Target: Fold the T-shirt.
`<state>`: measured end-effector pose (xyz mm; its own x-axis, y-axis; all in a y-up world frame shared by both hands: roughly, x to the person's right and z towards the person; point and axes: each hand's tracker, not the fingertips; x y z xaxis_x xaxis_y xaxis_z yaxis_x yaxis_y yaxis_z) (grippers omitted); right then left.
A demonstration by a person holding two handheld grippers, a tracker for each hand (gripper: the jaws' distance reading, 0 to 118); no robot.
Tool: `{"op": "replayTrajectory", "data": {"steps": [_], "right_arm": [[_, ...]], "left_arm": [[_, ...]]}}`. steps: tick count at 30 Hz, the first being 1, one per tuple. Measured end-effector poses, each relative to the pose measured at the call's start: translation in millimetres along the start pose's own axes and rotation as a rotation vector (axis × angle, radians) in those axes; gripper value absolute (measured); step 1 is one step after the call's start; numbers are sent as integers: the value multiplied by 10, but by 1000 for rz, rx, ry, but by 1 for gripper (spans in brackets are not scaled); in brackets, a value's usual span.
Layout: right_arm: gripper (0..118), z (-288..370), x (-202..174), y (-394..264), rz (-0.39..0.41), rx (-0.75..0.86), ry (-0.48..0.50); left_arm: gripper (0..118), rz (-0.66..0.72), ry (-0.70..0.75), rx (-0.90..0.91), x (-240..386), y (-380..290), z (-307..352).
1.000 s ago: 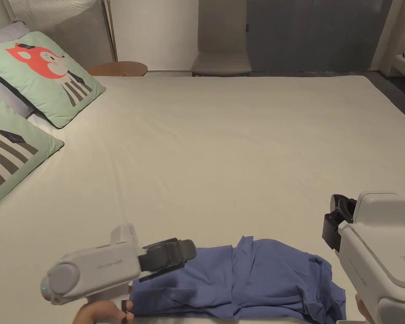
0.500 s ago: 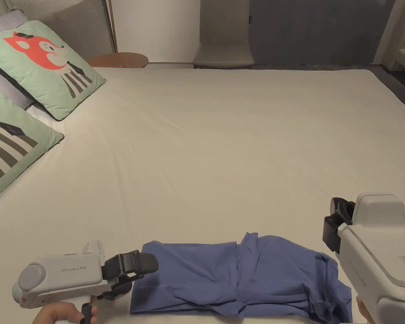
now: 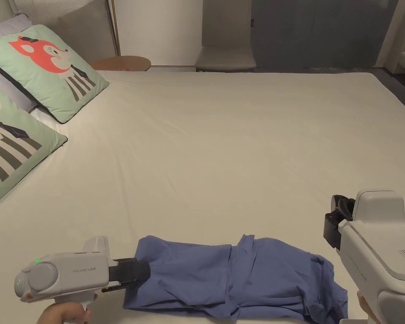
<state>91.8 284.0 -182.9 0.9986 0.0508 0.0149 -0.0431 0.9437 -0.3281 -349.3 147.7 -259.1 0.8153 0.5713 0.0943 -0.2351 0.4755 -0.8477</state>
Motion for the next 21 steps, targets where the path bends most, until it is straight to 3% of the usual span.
{"op": "replayTrajectory", "data": {"steps": [9,13,16,21], "right_arm": [[0,33,-49,19,11,19,36],[0,59,-66,19,10,20,41],[0,65,-61,25,10,22,42],[0,89,-10,18,4,31,38]], "left_arm": [[9,-89,262,78,-129,275,742],[9,-130,323,55,238,342,717],[9,-235,412,28,697,332,577],[9,-383,361,-4,1341,317,230]]}}
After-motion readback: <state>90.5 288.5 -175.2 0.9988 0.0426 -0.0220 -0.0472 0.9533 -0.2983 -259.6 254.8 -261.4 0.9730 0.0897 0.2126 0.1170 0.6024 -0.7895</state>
